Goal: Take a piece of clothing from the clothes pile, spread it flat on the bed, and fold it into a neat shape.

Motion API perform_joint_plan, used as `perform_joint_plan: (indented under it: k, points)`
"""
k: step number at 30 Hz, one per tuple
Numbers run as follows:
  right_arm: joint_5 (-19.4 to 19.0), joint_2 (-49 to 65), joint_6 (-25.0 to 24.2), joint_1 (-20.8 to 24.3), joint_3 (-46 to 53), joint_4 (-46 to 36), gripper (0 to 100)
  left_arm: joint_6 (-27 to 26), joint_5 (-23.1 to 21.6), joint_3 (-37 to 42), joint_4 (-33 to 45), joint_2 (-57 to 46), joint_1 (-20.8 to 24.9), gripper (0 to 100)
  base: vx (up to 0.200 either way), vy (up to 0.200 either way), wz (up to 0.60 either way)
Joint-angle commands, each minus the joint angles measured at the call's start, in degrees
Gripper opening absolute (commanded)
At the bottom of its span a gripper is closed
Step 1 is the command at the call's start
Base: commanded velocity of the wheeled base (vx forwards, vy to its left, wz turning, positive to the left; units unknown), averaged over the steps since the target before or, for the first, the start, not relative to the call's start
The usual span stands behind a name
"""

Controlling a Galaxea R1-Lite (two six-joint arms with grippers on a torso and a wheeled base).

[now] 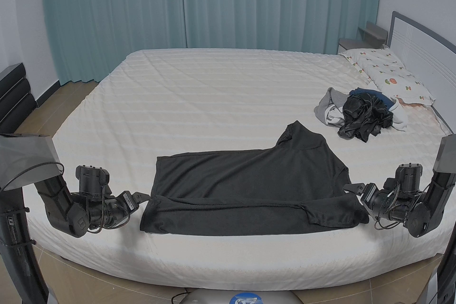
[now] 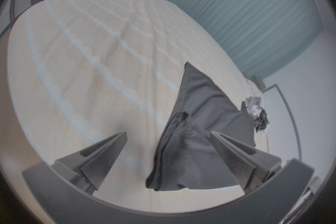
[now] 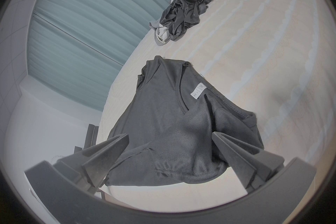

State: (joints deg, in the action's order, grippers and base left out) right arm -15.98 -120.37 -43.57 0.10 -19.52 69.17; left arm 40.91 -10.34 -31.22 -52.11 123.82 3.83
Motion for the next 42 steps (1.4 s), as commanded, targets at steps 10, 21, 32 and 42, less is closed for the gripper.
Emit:
perform_joint_plan:
  k: [10,21,32,42]
  points:
    - [0.07,4.62,-0.55,3.33,4.05,-3.69,100,12.00,-0.12,6.00,6.06,-10.53,3.73,100,0.000,0.000,0.00]
    - [2.18,5.58,-4.95,4.91,9.50,-0.88,100,23.78,6.47,8.81,4.04,-7.98,16.21,100,0.000,0.000,0.00]
    - [6.49,1.28,-5.03,5.44,9.94,0.09,100,23.16,11.74,9.16,-2.55,-0.95,17.88,100,0.000,0.000,0.00]
    - [6.58,1.10,-5.03,5.44,10.02,0.09,100,19.21,16.05,6.43,-5.72,4.24,18.58,100,0.000,0.000,0.00]
